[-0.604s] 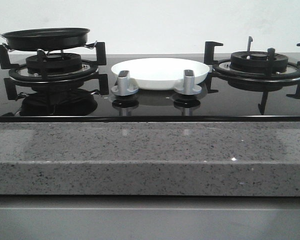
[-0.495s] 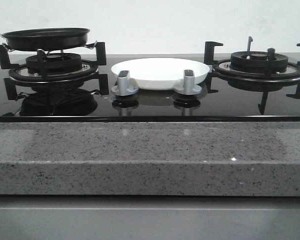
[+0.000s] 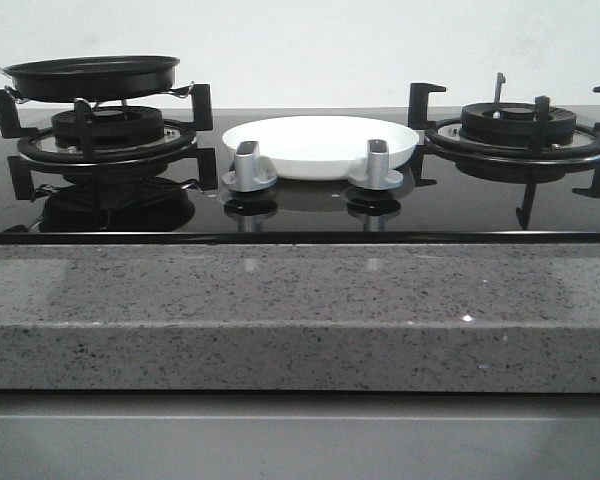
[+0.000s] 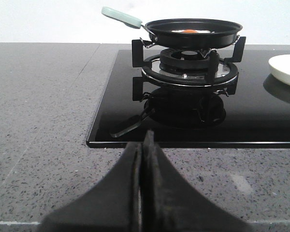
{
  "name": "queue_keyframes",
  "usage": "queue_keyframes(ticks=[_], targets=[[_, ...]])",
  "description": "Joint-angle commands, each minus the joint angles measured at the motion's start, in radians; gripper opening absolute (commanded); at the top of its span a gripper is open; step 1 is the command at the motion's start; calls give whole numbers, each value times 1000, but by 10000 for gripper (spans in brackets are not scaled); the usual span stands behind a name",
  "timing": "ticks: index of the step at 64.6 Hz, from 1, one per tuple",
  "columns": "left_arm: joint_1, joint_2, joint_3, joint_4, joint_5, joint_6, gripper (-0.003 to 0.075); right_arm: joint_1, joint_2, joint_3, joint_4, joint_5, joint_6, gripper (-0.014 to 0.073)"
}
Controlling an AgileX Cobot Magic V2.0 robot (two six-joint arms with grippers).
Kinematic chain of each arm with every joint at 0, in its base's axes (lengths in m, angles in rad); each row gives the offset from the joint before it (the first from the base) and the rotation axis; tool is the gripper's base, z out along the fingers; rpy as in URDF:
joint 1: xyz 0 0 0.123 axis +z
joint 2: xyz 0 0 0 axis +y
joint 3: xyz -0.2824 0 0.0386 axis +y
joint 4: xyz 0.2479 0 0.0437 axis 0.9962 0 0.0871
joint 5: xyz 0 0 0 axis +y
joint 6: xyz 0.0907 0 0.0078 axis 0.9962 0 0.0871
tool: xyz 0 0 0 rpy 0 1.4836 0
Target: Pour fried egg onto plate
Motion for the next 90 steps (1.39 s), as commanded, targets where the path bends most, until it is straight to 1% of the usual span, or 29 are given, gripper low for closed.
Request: queue_keyframes(ticks=[1, 55, 64, 72, 78, 84, 90], targets=[[1, -17, 6, -9, -89, -11, -19, -6, -19, -3, 3, -86, -3, -36], [1, -17, 6, -9, -92, -11, -19, -6, -19, -3, 3, -89, -3, -36], [1, -17, -1, -26, -112, -11, -20, -6, -19, -4, 3, -134, -3, -39], [1, -10, -56, -31, -113, -11, -20, -6, -19, -36, 3, -140, -3, -39], [1, 26, -133, -15, -87, -11, -20, -6, -2, -95, 3, -111, -3, -40], [1, 110, -230, -13, -54, -11, -20, -6, 50, -177, 3, -70, -3, -64], [1, 222, -323, -13, -21, -11, -20, -6, 137, -269, 3, -48, -3, -59]])
